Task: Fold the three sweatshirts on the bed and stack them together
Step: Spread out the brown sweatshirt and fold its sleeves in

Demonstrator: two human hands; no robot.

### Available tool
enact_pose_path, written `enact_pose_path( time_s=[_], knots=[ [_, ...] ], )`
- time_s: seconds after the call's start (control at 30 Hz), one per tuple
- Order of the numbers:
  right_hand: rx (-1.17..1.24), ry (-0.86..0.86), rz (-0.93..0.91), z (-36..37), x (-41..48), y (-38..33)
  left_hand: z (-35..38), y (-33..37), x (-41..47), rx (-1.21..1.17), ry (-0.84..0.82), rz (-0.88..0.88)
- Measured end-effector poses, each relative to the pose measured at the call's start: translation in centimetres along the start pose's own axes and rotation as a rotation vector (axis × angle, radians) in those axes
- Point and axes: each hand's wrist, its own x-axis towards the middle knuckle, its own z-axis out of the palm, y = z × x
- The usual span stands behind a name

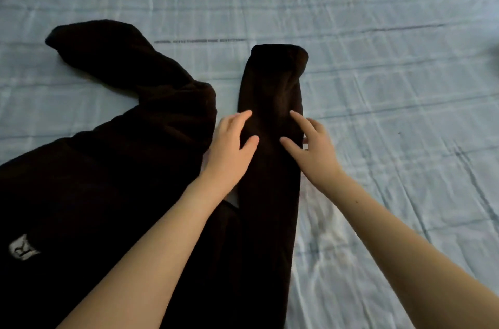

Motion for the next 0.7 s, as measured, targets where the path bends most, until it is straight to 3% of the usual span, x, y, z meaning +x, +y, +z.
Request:
enact_pose_path(
  time_s=[0.13,0.27,0.37,0.5,0.7],
  knots=[
    [0.303,-0.065,0.028,0.2,2.5,0.3,2.6,-0.8,4.7,-0.088,0.015,-0.258],
    [0.432,-0.011,-0.036,-1.3,1.8,0.4,2.9,0.4,5.1,-0.367,-0.022,-0.225],
    [0.441,0.127,-0.087,-4.4,-0.8,0.2,2.7,4.0,4.3,-0.533,-0.094,-0.108],
    [0.435,0.367,-0.075,-10.2,-6.4,1.8,5.2,11.6,2.9,-0.437,-0.176,0.177],
    [0.324,0.747,0.179,-14.4,-19.8,9.4,16.0,18.7,-3.0,-0.303,-0.525,0.512]
  ],
)
